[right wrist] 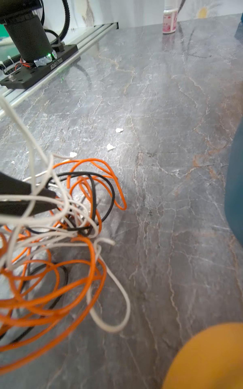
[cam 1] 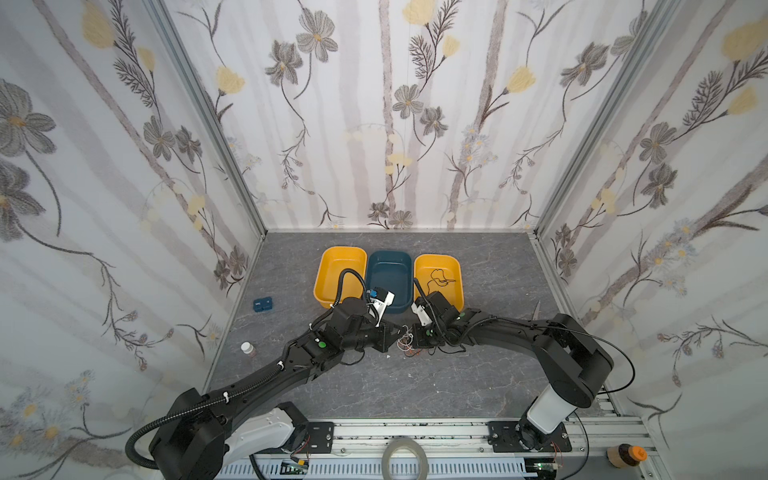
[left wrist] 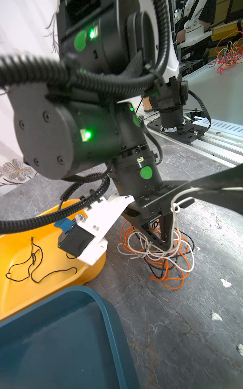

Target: Untangle the cables

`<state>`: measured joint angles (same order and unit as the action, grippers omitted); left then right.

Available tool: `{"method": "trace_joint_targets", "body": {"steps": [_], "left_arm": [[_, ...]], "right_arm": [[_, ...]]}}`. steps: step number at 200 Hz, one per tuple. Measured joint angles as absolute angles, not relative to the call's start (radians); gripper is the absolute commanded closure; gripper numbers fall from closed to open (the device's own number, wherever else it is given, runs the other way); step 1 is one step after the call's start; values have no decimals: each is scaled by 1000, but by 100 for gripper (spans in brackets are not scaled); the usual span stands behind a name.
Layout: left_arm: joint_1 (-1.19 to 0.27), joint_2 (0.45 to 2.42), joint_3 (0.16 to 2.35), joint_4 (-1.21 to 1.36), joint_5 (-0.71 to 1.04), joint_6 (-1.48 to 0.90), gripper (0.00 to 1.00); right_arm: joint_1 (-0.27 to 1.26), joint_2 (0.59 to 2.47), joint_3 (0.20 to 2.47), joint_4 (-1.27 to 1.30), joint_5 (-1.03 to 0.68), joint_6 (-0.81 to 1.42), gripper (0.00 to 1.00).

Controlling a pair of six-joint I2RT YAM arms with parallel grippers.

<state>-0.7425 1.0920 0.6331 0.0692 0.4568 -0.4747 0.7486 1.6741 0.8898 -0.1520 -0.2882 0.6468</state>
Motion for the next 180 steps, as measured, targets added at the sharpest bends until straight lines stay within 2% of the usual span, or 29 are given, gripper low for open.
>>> {"method": "trace_joint_targets", "body": {"steps": [91, 180], "left_arm": [[-726, 955, 651, -61, 372, -444, 100], [-708, 959, 637, -228, 253, -392, 100]], "right_arm": [[675, 1605, 821, -140, -318, 651, 96], [653, 1448, 797, -156, -353, 625, 95]]}}
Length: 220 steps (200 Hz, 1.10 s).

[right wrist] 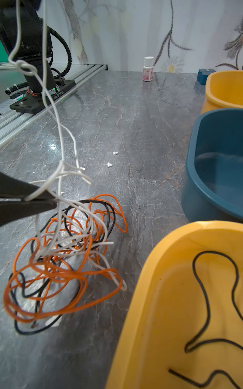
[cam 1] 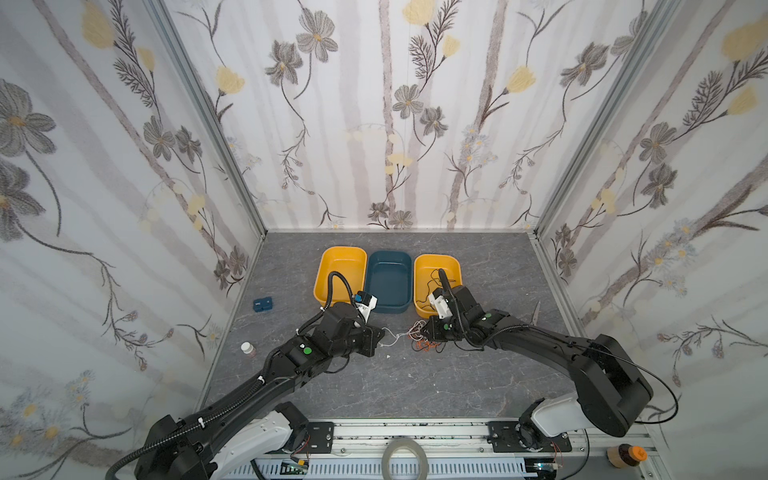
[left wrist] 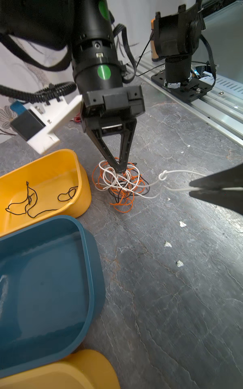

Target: Untangle the cables

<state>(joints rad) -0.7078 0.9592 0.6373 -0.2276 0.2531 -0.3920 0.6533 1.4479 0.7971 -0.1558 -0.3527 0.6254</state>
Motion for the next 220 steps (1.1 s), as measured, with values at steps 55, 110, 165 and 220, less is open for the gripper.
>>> {"method": "trace_joint_targets", "body": {"steps": [55, 110, 165, 220], "left_arm": [[-689, 900, 633, -275, 198, -381, 100], [-671, 811, 628, -326, 128, -377, 100], [-643, 716, 624, -339, 48, -409, 100], [-614, 637, 641, -387, -41, -429, 100]], "right_arm": [[607, 1387, 786, -203, -323, 593, 95], [599, 1345, 791, -265, -297, 566, 95], [599, 1311, 801, -324, -245, 541, 95], [598, 1299, 815, -393, -170, 540, 94]]}}
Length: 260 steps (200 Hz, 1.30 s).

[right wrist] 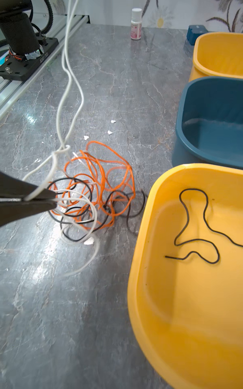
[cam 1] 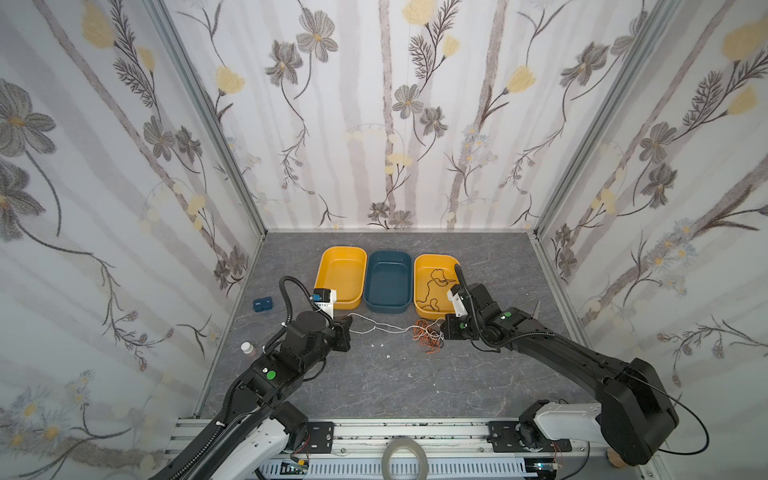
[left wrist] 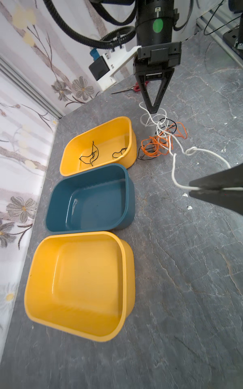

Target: Untangle the cables

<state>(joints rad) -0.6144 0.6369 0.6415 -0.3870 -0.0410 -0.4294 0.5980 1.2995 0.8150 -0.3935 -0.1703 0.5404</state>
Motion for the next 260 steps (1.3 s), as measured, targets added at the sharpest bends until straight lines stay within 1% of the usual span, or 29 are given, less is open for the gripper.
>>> {"method": "trace_joint_targets", "body": {"steps": [41, 77, 101, 157, 219, 231, 245, 260], "left_arm": [[-594, 601, 660, -413, -96, -430, 100], [-579, 616, 670, -428, -109, -430, 100], [-573, 629, 671, -429, -102, -430, 100], [-572, 653, 704, -410, -39, -430, 100], [-572, 693, 825, -385, 19, -396, 100], [-571, 698, 855, -385, 21, -388, 100], [-570, 707, 881, -385, 20, -367, 100], [-570, 718, 902, -385, 23, -362, 100]], "right_arm": [[598, 1248, 835, -448, -123, 529, 93], [598, 1240, 845, -480, -102, 513, 93], [598, 1276, 833, -472, -100, 511, 93], [606, 1367, 808, -435, -168, 516, 90], [618, 1466, 787, -409, -184, 516, 89], [618, 1465, 786, -410, -184, 516, 86], [619, 1454, 786, -414, -176, 515, 77], [624, 1417, 786, -419, -176, 514, 72]]}}
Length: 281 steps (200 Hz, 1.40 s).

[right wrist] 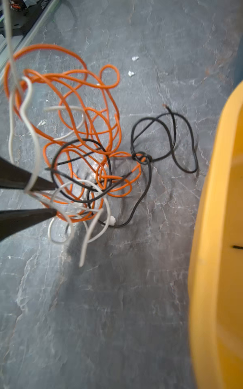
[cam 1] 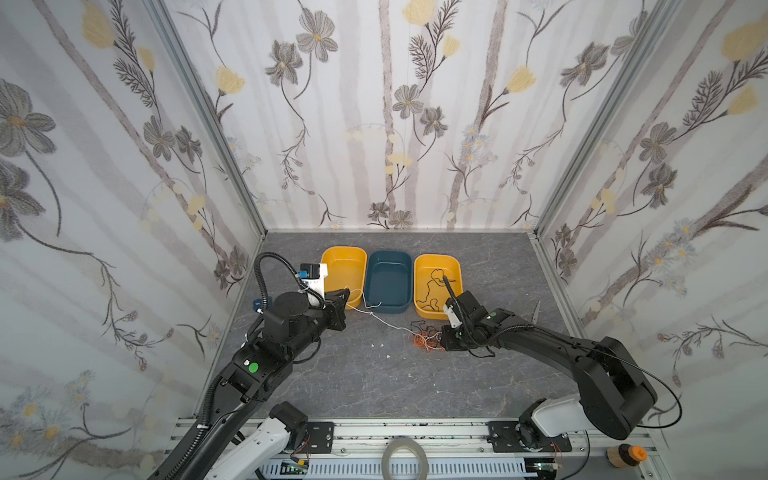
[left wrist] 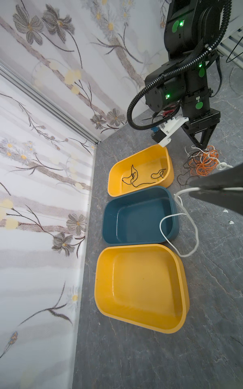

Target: Untangle the cables

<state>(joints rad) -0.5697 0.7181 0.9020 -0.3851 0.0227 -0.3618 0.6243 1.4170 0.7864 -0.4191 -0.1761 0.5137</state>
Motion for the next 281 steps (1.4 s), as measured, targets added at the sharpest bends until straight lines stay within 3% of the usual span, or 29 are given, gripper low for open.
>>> {"method": "trace_joint_targets", "body": {"steps": [65, 106, 166, 240, 281], "left_arm": [[-567, 794, 930, -363, 100, -355, 100], [-567, 833, 924, -322, 161, -369, 100], [-568, 854, 879, -262, 226, -421, 100], [-569, 833, 845, -230, 248, -450, 100], [-569, 828, 833, -222, 251, -453, 100]], "right_arm": [[643, 1293, 797, -427, -220, 468, 59], [682, 1217, 798, -373, -279, 452, 56], [759, 1361, 784, -141, -372, 482, 57], [765, 1551, 790, 47, -386, 488, 60], [765, 1595, 813, 118, -395, 487, 79]]}}
